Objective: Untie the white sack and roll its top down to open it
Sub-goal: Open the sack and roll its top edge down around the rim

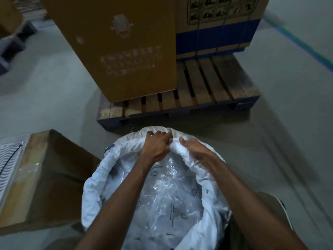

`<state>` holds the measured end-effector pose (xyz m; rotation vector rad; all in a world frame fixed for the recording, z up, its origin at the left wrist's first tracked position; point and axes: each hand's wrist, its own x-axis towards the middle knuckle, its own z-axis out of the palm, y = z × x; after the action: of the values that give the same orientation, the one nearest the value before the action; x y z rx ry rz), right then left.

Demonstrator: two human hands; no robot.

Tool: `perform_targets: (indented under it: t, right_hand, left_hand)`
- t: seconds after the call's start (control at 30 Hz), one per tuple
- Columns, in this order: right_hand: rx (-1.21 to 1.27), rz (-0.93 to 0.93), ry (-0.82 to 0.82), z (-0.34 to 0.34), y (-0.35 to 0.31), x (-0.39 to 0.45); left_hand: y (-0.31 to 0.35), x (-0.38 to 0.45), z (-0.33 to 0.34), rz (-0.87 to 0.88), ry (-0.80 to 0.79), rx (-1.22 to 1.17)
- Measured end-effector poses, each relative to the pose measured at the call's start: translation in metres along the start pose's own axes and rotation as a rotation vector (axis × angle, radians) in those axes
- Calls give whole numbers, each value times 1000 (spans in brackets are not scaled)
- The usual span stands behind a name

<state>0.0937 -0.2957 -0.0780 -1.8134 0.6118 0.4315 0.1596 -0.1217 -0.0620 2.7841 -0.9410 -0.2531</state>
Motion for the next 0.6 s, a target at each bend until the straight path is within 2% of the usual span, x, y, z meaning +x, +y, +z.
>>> perform_targets:
  t: [0.07,0.17,0.23,0.33,0.47,0.53,0.6]
  right_hand:
    - [-137,-18,78,3,-1,-10]
    - [-502,-106,307,1,8,-41]
    - [-565,-38,345,0,17,-51]
    - [-377,69,281,4,24,-48]
    - [-127,84,246,0,19,-32]
    - [16,145,102,-9,16,-24]
    - [218,211,-75,-16,17,-24]
  left_hand:
    - [4,5,1,-65,-80,66]
    - [13,17,-1,-156,-173,97]
    - [17,27,-1,-207,-224,87]
    - [18,30,-3,-196,-272,74]
    - [16,11,-1,83,-76,-82]
    - [17,-2,3,229,-61,-124]
    - [18,-9,8,261,-65,-43]
